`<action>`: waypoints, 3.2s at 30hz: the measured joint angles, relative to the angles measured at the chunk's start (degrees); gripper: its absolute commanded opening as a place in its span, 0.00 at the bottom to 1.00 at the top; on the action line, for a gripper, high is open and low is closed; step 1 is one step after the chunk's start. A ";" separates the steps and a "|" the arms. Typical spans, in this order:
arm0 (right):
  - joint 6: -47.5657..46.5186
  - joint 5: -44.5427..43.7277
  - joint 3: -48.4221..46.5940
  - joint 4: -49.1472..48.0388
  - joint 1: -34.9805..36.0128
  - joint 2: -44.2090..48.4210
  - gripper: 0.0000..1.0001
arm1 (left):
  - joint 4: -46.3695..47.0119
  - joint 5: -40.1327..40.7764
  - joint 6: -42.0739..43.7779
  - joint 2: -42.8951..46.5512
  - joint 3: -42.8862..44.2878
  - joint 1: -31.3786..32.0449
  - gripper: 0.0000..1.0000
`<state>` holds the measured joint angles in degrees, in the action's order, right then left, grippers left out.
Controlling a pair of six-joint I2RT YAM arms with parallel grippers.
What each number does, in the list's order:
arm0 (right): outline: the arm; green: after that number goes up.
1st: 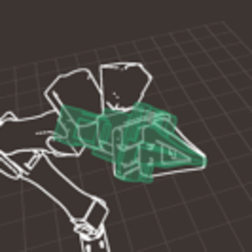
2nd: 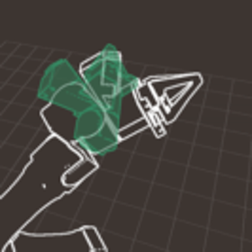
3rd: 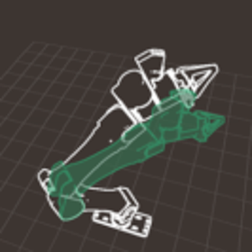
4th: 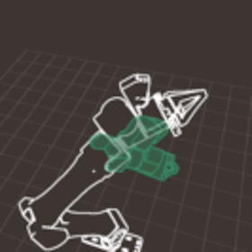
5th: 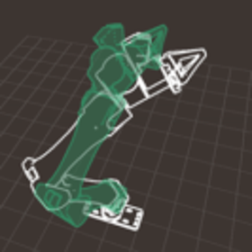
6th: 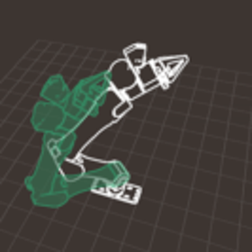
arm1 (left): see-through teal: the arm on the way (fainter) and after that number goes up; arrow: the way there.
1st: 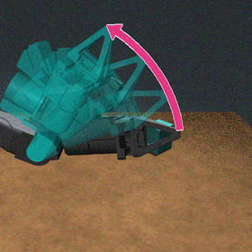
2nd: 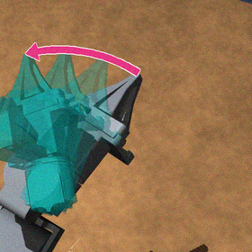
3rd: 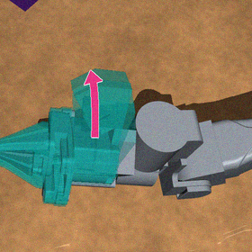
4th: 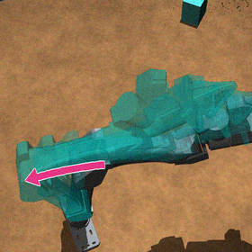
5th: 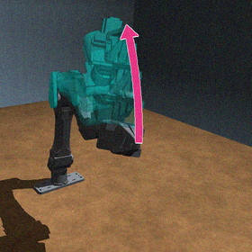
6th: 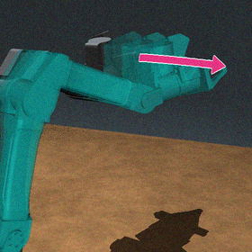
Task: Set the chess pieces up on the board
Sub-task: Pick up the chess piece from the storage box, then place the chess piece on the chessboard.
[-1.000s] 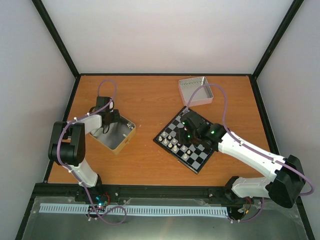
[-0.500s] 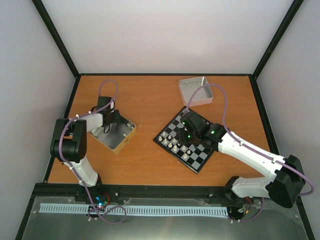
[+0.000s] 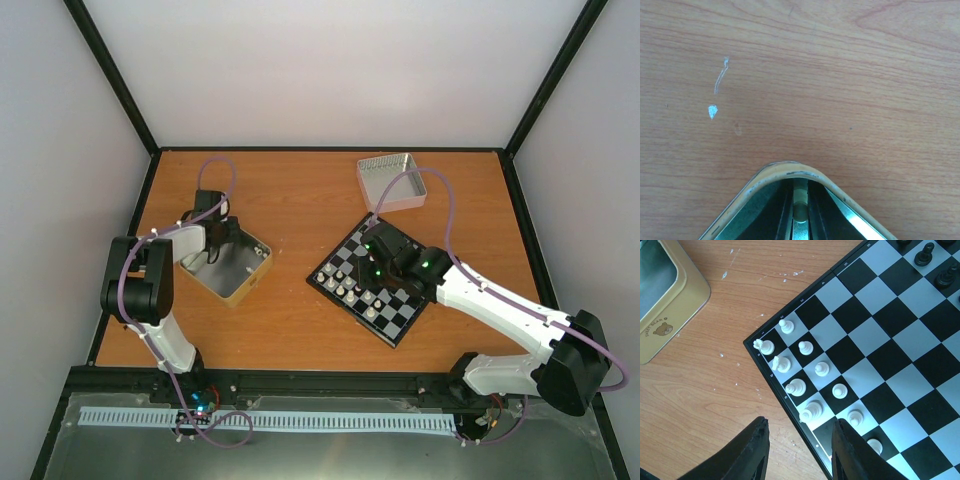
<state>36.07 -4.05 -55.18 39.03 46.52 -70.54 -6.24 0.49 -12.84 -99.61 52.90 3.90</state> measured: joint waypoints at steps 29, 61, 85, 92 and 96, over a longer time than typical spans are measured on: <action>4.35 -9.90 7.15 -0.46 -9.03 15.06 0.36 | -19.63 -6.08 -18.71 32.94 1.62 36.11 0.09; 7.98 -4.07 18.78 6.16 -42.01 26.93 0.39 | -19.41 -2.21 -7.93 -12.31 31.06 64.08 0.10; 6.32 -2.78 19.61 4.87 -42.34 25.33 0.39 | -23.65 1.66 -5.07 -17.46 33.20 64.63 0.22; 6.16 -2.75 19.63 4.87 -42.34 26.18 0.40 | -24.28 2.16 -4.96 -17.46 33.22 64.63 0.25; 6.19 -2.69 19.61 4.87 -42.34 26.34 0.40 | -24.30 2.29 -4.57 -17.31 33.20 64.63 0.26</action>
<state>42.26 -6.74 -35.57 43.90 4.19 -44.21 -30.55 2.79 -17.41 -116.92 86.11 68.53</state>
